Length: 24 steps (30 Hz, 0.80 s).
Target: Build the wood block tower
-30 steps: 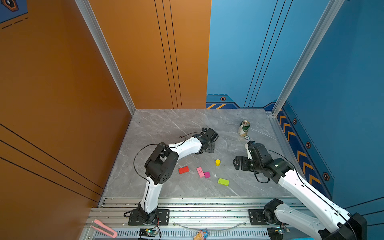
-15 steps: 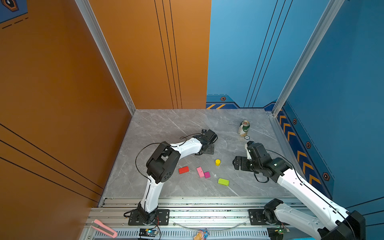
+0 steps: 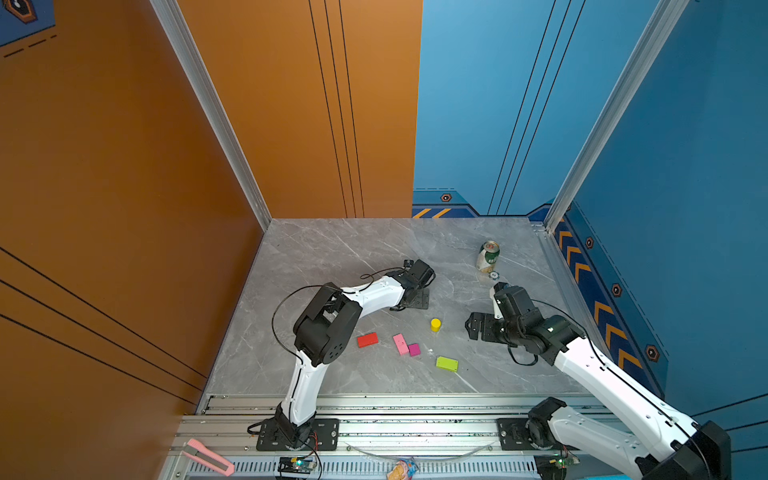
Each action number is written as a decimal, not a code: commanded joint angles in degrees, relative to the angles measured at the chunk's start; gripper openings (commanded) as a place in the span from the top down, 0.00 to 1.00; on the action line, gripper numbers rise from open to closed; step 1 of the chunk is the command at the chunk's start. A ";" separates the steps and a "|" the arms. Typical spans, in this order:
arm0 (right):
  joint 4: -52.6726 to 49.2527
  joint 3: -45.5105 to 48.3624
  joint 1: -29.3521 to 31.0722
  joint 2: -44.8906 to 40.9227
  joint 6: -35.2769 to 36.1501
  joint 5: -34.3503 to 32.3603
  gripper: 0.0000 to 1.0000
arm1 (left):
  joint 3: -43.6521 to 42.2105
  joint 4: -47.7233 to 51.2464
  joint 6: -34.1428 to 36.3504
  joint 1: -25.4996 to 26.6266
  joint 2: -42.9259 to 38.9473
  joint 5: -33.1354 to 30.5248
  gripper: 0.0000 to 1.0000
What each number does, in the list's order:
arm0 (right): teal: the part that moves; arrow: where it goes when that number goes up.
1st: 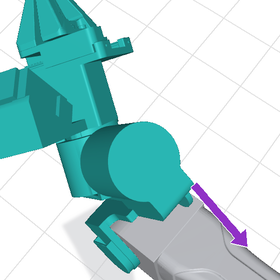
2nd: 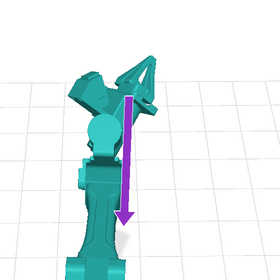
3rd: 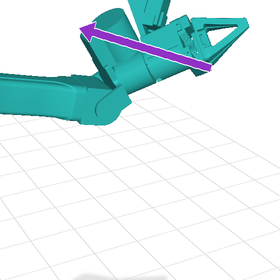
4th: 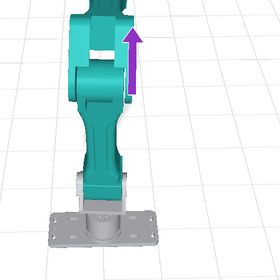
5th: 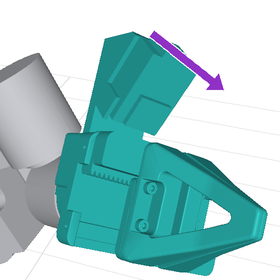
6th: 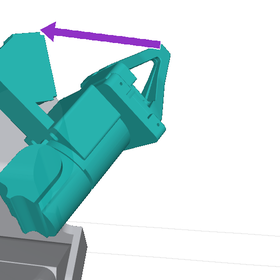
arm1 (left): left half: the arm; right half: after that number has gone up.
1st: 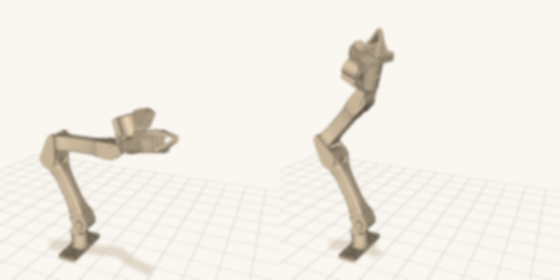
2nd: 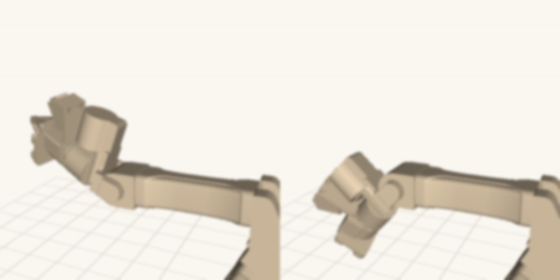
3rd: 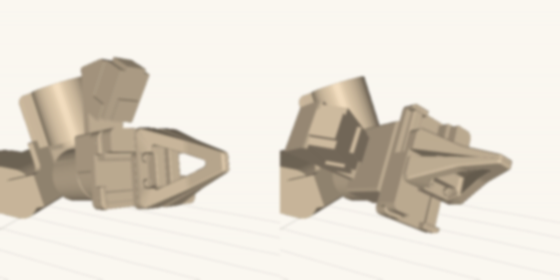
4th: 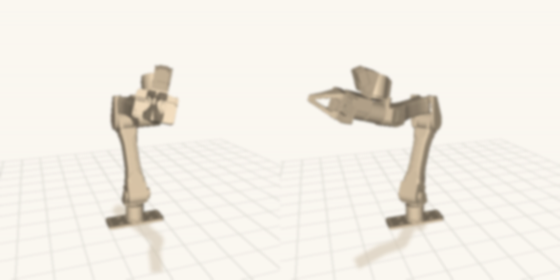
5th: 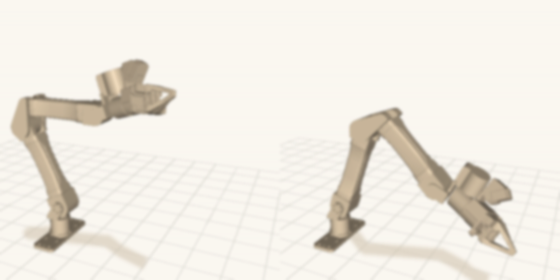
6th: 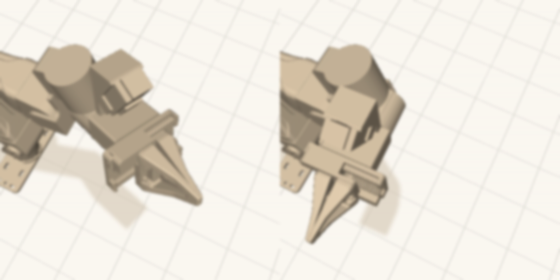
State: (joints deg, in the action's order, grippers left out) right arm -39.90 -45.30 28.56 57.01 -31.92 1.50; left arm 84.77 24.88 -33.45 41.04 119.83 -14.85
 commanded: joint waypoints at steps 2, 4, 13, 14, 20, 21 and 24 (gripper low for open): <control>-1.06 0.74 0.29 -0.24 -0.60 -0.62 0.00 | -0.57 0.28 -0.96 0.41 1.21 1.32 0.03; -1.06 0.76 0.36 -0.36 -0.60 -0.62 0.00 | -0.57 0.28 -1.01 0.44 1.24 1.45 0.04; -1.15 1.26 0.36 -0.85 -0.60 -0.79 0.00 | -0.19 0.50 -1.43 0.61 1.28 1.37 0.11; -1.22 1.19 0.34 -0.87 -0.52 -0.82 0.00 | -0.14 0.52 -1.40 0.63 1.28 1.38 0.12; -1.27 1.35 0.36 -1.46 -0.42 -0.88 0.00 | -0.13 0.69 -1.69 0.73 1.28 1.28 0.13; -1.25 1.46 0.36 -1.55 -0.42 -0.87 0.00 | -0.13 0.82 -1.75 0.71 1.28 1.21 0.13; -1.41 1.62 0.36 -1.75 -0.42 -0.91 0.00 | -0.08 1.00 -1.82 0.75 1.28 1.19 0.13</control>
State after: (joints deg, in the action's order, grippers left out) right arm -39.94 -44.34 28.56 56.23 -31.92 1.50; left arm 84.77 24.91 -34.52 41.32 119.85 -14.48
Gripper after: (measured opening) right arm 0.999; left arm 0.875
